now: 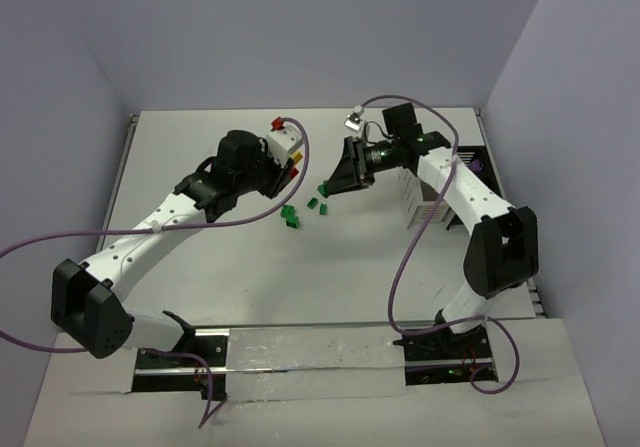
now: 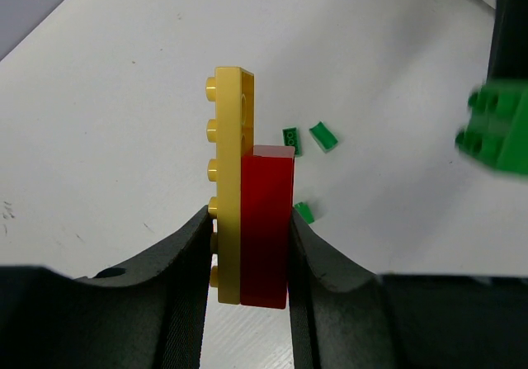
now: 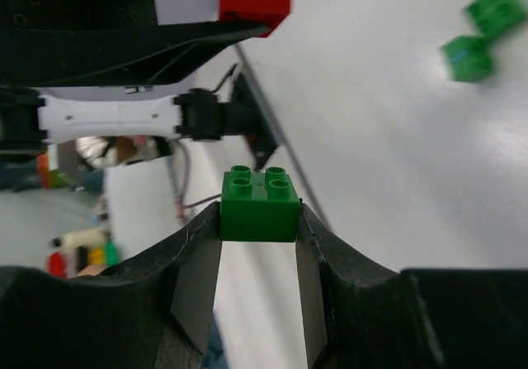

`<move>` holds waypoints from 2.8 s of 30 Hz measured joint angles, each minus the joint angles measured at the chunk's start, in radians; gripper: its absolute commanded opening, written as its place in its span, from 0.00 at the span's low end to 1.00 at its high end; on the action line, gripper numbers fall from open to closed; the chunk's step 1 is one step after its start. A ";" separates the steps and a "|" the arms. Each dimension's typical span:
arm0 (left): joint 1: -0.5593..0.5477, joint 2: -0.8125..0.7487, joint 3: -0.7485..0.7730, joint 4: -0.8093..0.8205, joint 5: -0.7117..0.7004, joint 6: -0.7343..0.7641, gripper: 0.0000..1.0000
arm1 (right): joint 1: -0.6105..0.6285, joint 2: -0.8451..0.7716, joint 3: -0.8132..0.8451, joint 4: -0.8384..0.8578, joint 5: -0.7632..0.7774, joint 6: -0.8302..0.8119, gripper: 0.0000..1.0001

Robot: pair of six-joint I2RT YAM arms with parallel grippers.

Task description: Sort the legos into containers by color

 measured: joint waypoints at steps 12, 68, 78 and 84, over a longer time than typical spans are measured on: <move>-0.001 0.041 0.026 0.003 0.012 0.007 0.00 | -0.533 -0.085 0.276 -0.228 0.672 -0.425 0.00; -0.009 0.081 0.118 0.053 0.047 -0.302 0.00 | -0.173 -0.158 0.232 -0.027 0.329 -0.093 0.88; -0.026 0.070 0.096 0.099 0.042 -0.323 0.00 | -0.057 -0.077 0.113 0.084 0.289 0.160 0.87; -0.059 0.073 0.096 0.110 0.028 -0.316 0.00 | -0.012 -0.045 0.110 0.158 0.251 0.251 0.87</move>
